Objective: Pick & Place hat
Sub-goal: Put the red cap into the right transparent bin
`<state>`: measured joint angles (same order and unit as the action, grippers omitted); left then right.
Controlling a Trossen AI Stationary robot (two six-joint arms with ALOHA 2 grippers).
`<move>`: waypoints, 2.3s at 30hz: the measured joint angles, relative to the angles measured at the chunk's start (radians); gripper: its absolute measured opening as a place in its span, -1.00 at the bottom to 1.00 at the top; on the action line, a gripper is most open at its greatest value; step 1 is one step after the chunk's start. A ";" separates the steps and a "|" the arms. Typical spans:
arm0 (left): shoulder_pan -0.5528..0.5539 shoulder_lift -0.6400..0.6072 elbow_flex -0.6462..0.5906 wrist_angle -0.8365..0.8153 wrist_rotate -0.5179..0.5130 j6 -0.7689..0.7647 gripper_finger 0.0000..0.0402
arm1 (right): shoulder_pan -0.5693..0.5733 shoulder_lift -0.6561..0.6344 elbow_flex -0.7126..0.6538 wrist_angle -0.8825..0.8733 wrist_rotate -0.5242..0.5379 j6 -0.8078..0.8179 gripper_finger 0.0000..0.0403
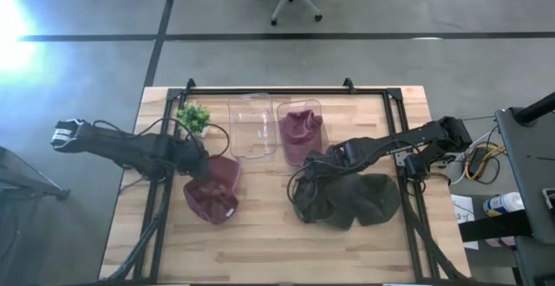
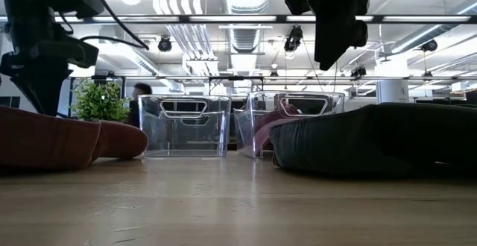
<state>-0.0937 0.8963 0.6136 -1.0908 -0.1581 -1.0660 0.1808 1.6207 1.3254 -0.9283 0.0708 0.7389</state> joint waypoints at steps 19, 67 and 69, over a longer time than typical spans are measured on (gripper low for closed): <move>0.000 0.002 -0.121 0.233 0.084 0.005 -0.79 | -0.005 0.000 0.000 0.023 0.001 0.010 -0.34; -0.476 0.339 0.712 -0.298 -1.414 1.239 -0.95 | -0.471 -0.107 -0.094 1.017 -0.436 0.381 -0.06; -0.470 0.350 0.699 -0.253 -1.414 1.220 -0.95 | -0.447 -0.122 -0.121 0.929 -0.349 0.166 -0.06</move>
<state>-0.5637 1.2466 1.3123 -1.3442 -1.5719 0.1544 -0.2658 1.4987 1.2045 0.0008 -0.2787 0.9054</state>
